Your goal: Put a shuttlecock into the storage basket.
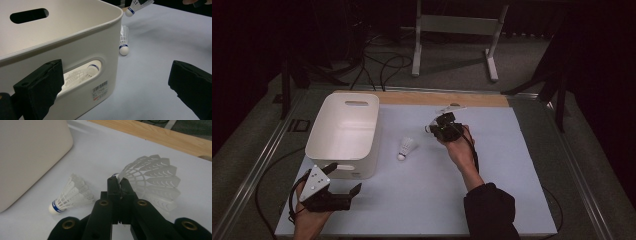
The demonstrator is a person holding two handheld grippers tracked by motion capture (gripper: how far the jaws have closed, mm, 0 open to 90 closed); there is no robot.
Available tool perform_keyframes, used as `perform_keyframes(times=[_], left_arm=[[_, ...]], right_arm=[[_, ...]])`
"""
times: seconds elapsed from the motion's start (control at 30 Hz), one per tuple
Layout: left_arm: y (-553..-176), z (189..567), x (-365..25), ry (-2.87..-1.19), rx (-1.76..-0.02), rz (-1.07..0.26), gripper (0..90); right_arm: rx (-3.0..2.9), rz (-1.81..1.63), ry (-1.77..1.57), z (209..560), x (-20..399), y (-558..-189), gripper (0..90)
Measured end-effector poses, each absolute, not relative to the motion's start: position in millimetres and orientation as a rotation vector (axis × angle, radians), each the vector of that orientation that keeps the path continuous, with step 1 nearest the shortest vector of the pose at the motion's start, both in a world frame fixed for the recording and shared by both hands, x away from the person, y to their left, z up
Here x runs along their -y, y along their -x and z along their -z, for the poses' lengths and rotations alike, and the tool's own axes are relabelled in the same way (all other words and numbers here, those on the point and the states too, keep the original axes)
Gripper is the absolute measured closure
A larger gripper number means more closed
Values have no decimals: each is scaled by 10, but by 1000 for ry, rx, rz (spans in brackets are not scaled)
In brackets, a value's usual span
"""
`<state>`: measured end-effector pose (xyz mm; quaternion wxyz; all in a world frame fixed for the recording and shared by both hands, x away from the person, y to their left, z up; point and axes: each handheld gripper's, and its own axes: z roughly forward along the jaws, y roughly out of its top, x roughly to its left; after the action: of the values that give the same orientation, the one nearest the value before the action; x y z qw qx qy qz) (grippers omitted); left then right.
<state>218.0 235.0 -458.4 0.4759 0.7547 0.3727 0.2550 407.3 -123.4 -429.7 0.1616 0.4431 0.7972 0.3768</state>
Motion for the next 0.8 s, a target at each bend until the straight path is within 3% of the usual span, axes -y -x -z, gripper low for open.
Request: perform_keyframes(times=[0.8], left_arm=[[-2179,4585,-2345,-1844,-909,-621,9]], right_arm=[[-2259,-1111,-1232,4216,1246,-4005,898]])
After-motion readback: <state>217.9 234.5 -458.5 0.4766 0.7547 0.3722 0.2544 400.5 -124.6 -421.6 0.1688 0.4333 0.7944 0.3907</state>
